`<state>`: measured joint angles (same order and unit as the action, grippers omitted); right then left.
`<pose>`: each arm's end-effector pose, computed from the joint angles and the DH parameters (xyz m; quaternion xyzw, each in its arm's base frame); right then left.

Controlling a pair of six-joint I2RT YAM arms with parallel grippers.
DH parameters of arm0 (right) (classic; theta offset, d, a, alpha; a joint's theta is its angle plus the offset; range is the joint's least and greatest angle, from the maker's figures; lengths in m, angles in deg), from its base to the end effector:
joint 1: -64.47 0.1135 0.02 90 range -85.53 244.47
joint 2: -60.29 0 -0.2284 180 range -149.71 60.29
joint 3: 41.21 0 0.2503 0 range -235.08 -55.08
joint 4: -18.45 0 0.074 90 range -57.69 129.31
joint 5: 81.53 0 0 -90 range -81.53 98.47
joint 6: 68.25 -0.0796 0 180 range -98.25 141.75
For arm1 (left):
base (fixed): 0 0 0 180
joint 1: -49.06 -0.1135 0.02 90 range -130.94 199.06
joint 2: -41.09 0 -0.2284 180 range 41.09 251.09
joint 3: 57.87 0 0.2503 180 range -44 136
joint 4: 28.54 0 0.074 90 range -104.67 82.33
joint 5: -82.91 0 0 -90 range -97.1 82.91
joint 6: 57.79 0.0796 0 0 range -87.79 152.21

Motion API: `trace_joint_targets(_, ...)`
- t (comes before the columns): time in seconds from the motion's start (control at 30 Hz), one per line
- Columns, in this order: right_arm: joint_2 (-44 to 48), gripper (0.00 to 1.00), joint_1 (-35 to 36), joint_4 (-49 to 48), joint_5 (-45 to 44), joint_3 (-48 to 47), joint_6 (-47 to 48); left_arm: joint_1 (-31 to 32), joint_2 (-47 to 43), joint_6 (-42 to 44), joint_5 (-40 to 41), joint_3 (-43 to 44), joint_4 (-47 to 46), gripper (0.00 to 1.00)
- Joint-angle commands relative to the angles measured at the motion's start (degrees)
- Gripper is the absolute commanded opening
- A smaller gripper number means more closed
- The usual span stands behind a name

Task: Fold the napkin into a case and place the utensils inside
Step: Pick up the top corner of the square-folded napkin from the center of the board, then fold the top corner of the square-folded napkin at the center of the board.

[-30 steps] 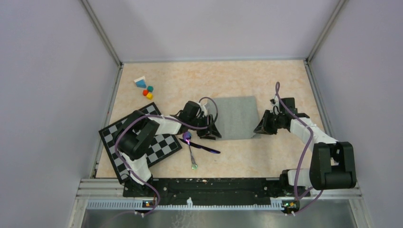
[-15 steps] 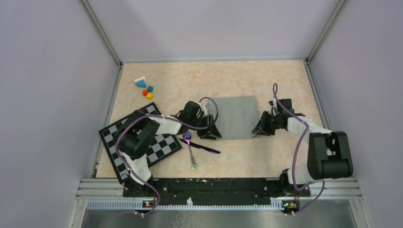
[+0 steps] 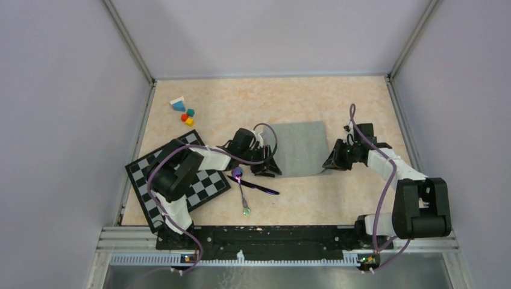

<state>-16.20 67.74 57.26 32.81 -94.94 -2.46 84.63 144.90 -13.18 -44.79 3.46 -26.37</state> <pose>0.2649 0.0480 0.1099 0.1213 0.9412 0.2555 0.1846 0.2617 -0.2470 0.0700 0.0494 0.8807 -0.4636 0.0840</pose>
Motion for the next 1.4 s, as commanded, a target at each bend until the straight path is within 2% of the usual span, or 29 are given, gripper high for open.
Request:
trace_joint_targets(0.0, 1.2, 0.2, 0.3, 0.7, -1.3, -2.7, 1.0, 0.6, 1.6, 1.3, 2.7, -1.1, 1.1, 0.52)
trace_joint_targets(0.3, -1.3, 0.12, 0.3, -1.8, -2.7, -1.7, 1.3, 0.6, 0.8, 1.6, 3.4, -1.1, 1.8, 0.52)
trace_joint_targets(0.4, -1.9, 0.0, 0.4, -2.6, -2.6, -1.6, 1.5, 0.6, 0.2, 2.1, 3.0, -0.3, 2.8, 0.54)
trace_joint_targets(0.6, -1.6, 0.0, 0.4, -2.9, -0.4, -2.1, 2.8, 0.5, -5.3, 0.3, 0.1, 1.1, 2.7, 0.61)
trace_joint_targets(0.77, -1.3, 0.0, 1.5, -3.2, 1.9, -2.6, 3.3, -0.9, -9.0, -0.1, 1.4, 0.7, 3.7, 0.61)
trace_joint_targets(0.9, -2.5, 0.0, 3.4, -3.4, 2.8, -4.3, 3.1, -1.7, -6.6, -0.7, 1.3, -0.5, 2.1, 0.53)
trace_joint_targets(1.07, -5.9, 0.0, 6.2, -6.0, 4.3, -8.8, 1.2, -1.7, -2.2, -1.4, 2.1, -2.8, -1.8, 0.31)
trace_joint_targets(1.23, -15.3, 0.0, 11.2, -9.8, 4.8, -16.6, -1.8, -1.7, -0.2, -0.7, 4.7, -4.3, -1.5, 0.18)
trace_joint_targets(1.37, -25.0, 0.0, 15.3, -15.6, 7.1, -24.4, -6.7, -1.7, -0.2, -1.0, 6.8, -5.6, -1.1, 0.12)
